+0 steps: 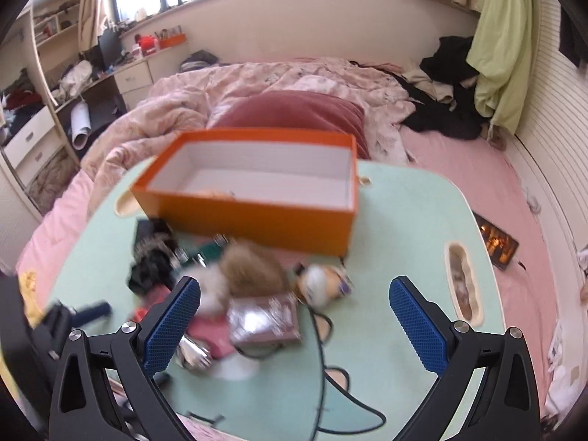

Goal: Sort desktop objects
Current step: 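Reach into the box and grasp the tan plush keychain with the right gripper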

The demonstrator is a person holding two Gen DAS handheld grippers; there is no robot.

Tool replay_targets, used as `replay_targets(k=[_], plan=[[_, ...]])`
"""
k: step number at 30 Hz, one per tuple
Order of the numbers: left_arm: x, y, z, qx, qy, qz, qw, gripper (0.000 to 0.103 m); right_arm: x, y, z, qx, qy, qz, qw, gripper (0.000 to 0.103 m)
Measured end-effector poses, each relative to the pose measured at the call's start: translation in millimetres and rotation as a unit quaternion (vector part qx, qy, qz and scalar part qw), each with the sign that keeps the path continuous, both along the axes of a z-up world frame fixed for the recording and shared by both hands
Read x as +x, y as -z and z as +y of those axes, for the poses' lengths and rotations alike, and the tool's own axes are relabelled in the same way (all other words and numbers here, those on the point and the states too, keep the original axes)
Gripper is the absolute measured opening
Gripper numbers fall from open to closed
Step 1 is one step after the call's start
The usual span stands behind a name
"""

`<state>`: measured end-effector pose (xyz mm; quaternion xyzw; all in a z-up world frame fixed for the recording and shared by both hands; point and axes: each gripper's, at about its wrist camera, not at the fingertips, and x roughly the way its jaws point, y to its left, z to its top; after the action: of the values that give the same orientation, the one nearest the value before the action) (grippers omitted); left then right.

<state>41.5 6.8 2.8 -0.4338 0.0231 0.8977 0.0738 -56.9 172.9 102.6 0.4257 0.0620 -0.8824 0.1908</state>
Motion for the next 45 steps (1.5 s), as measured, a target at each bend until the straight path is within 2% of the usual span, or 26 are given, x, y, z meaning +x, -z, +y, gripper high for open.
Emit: replay_targets(k=[3, 6, 11, 16, 24, 29, 33, 34, 38, 45], plan=[[0, 0, 0, 0.000, 0.000, 0.000, 1.0000, 0.103, -26, -14, -21, -0.001, 0.001, -0.044, 0.999, 0.103], [0, 0, 0, 0.000, 0.000, 0.000, 1.0000, 0.103, -46, -23, -44, 0.011, 0.002, -0.044, 0.999, 0.103], [1, 0, 1, 0.001, 0.000, 0.002, 1.0000, 0.103, -65, -10, -72, 0.012, -0.002, -0.088, 0.996, 0.102], [1, -1, 2, 0.002, 0.000, 0.003, 1.0000, 0.103, -66, -4, -86, 0.034, -0.005, -0.085, 0.996, 0.102], [1, -1, 1, 0.002, -0.001, 0.003, 1.0000, 0.103, -67, 1, -87, 0.032, -0.010, -0.096, 0.995, 0.102], [1, -1, 1, 0.002, -0.001, 0.003, 1.0000, 0.103, -71, -7, -90, 0.020, -0.025, -0.102, 0.994, 0.101], [1, -1, 1, 0.002, -0.001, 0.003, 1.0000, 0.103, -97, -17, -93, -0.058, -0.048, -0.161, 0.984, 0.101], [1, -1, 1, 0.002, -0.001, 0.004, 1.0000, 0.103, -105, -15, -96, -0.062, -0.050, -0.175, 0.981, 0.101], [1, -1, 1, 0.002, -0.001, 0.005, 1.0000, 0.103, -131, 11, -109, -0.028, -0.031, -0.220, 0.975, 0.101], [1, -2, 2, 0.002, -0.002, 0.005, 1.0000, 0.103, -146, 59, -127, -0.011, -0.037, -0.307, 0.951, 0.088]])
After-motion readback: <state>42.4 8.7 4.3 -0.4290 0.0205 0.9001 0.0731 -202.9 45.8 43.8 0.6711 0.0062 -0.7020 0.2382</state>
